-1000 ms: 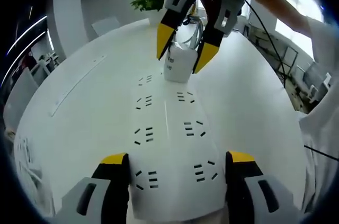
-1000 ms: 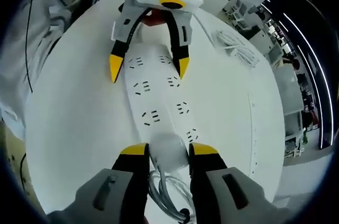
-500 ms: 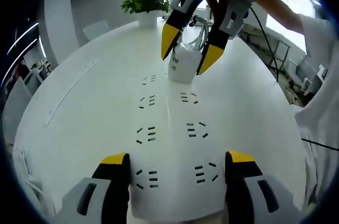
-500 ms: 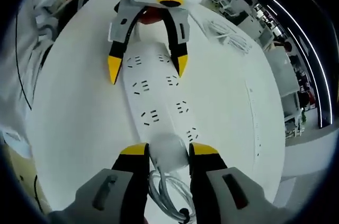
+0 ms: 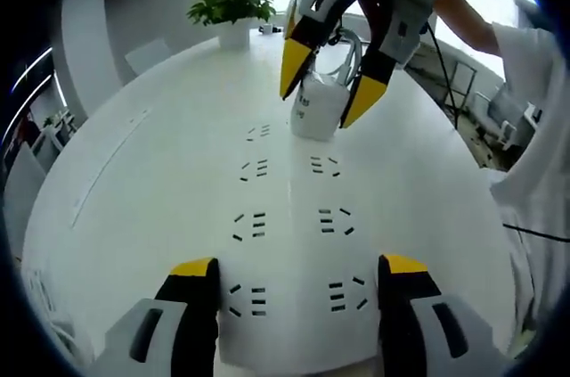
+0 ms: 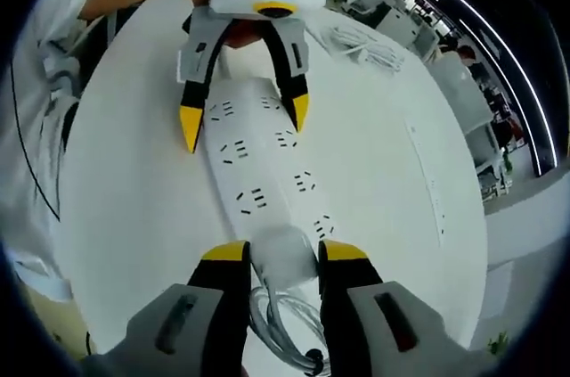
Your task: Straighten the power strip on the desk, plug the charger into it
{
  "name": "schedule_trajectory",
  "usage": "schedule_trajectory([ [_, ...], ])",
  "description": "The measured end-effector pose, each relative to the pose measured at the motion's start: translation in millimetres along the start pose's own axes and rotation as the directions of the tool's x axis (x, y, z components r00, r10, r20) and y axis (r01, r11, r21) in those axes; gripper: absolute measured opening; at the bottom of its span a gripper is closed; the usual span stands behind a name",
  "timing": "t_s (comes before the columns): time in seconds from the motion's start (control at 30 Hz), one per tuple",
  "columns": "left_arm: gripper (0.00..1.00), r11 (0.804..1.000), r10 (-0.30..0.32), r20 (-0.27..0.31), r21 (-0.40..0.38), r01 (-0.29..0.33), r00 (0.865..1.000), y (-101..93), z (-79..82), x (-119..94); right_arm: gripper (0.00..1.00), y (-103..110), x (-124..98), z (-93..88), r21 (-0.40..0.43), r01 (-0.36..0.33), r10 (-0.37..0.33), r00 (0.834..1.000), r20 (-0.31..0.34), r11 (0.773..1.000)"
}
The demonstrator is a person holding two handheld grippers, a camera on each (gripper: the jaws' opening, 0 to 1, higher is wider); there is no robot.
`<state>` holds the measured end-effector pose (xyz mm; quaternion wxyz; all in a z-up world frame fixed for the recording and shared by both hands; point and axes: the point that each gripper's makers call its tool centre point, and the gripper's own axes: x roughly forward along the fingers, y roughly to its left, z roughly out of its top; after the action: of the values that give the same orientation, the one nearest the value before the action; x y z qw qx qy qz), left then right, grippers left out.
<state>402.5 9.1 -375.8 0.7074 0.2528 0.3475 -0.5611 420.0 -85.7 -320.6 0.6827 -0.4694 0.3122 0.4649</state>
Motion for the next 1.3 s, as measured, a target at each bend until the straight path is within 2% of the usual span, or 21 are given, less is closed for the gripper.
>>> schedule_trajectory([
  [0.17, 0.73, 1.0, -0.009, -0.002, 0.012, 0.009, 1.0, -1.7, 1.3, 1, 0.28, 1, -1, -1.8, 0.048, 0.007, -0.008, 1.0, 0.016, 0.999],
  [0.5, 0.73, 0.999, -0.024, 0.001, 0.029, 0.024, 1.0, -4.8, 4.3, 3, 0.29, 11, -8, -5.5, 0.137, 0.064, -0.072, 0.996, 0.059, 0.989],
  [0.73, 0.73, 0.998, -0.035, -0.008, 0.042, 0.036, 0.999, -6.6, 5.9, 5, 0.29, 16, -10, -6.3, 0.187, 0.083, -0.095, 0.994, 0.055, 0.979],
  [1.3, 0.73, 0.998, -0.041, -0.004, 0.05, 0.041, 0.999, -7.8, 7.9, 5, 0.29, 22, -13, -6.9, 0.215, 0.093, -0.111, 0.991, 0.071, 0.972],
])
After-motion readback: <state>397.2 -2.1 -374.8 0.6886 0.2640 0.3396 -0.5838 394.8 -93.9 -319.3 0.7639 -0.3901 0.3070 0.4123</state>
